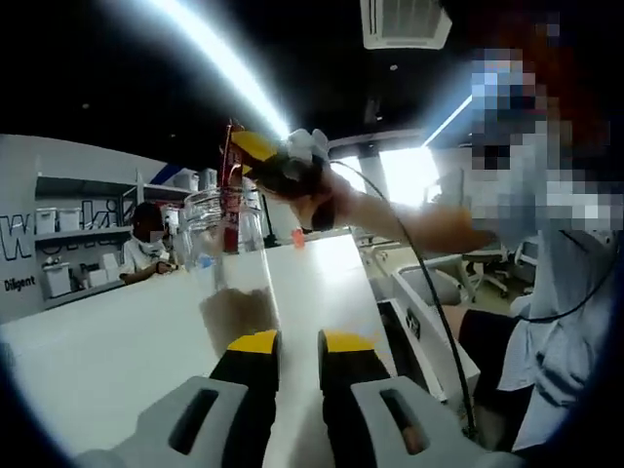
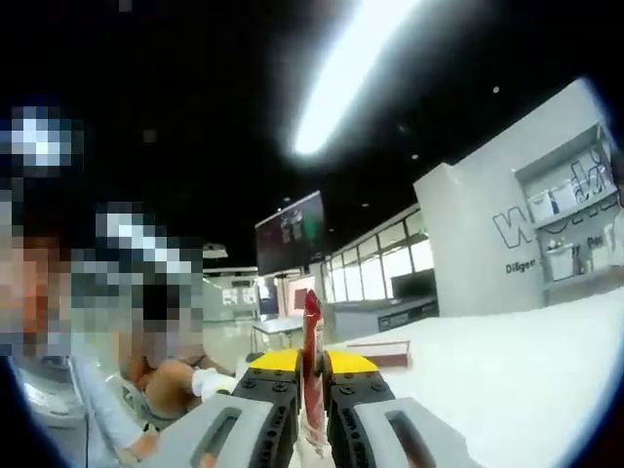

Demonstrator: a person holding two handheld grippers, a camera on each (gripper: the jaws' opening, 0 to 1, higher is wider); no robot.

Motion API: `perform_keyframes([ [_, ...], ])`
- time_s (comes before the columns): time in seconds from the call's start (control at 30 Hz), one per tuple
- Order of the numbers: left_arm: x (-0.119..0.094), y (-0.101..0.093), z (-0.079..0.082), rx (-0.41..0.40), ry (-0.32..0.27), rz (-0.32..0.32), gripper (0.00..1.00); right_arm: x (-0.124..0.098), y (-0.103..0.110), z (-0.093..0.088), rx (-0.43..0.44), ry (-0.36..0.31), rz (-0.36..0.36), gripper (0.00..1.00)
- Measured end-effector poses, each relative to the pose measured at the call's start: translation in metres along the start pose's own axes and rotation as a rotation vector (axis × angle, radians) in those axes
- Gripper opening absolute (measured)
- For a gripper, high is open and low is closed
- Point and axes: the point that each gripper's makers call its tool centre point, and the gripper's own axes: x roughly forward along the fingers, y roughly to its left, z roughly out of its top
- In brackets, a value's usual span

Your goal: Tear open the coffee pouch, take out the coffee, and pour the coffee from the pouch into the cup

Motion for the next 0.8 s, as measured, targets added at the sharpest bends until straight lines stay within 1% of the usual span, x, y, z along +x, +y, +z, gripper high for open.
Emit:
perform_keyframes([
  [0.13,-0.0006,-0.0004,0.0001,-0.001,0.001,-0.002,0.18,0.0028,0.0044,-0.0045,-0.011,0.01,-0.002,0.09],
  [0.4,-0.0012,-0.0019,-0.0001,0.004,0.002,-0.01,0.18,0.0032,0.0031,-0.0019,-0.026,-0.011,-0.02,0.09],
  [0.43,-0.0012,-0.0024,-0.0001,0.005,0.002,-0.011,0.18,0.0033,0.0004,-0.0016,-0.037,-0.007,-0.031,0.08],
  [0.47,-0.0013,-0.0029,0.0,0.006,0.002,-0.012,0.18,0.0033,-0.0041,0.0022,-0.086,-0.021,-0.05,0.08],
  [0.5,-0.0015,-0.0029,0.0002,0.005,0.001,-0.013,0.18,0.0034,-0.0022,0.0026,-0.101,-0.025,-0.046,0.08],
  [0.53,-0.0016,-0.0029,0.0003,0.005,0.0,-0.013,0.18,0.0034,-0.0011,0.002,-0.095,-0.022,-0.042,0.08],
  [0.57,-0.0016,-0.0031,0.0003,0.006,0.0,-0.014,0.18,0.0039,0.0002,0.0002,-0.058,-0.009,-0.03,0.08],
  [0.6,-0.0016,-0.0034,0.0003,0.007,0.001,-0.014,0.18,0.0042,-0.0007,0.0006,-0.051,-0.009,-0.029,0.08],
  [0.7,-0.0017,-0.0034,0.0005,0.009,-0.001,-0.017,0.18,0.0042,-0.0049,0.0017,-0.047,-0.016,-0.037,0.09],
  [0.8,-0.0017,-0.0035,0.0006,0.01,-0.001,-0.017,0.18,0.0039,-0.0038,0.0021,-0.054,-0.026,-0.029,0.09],
])
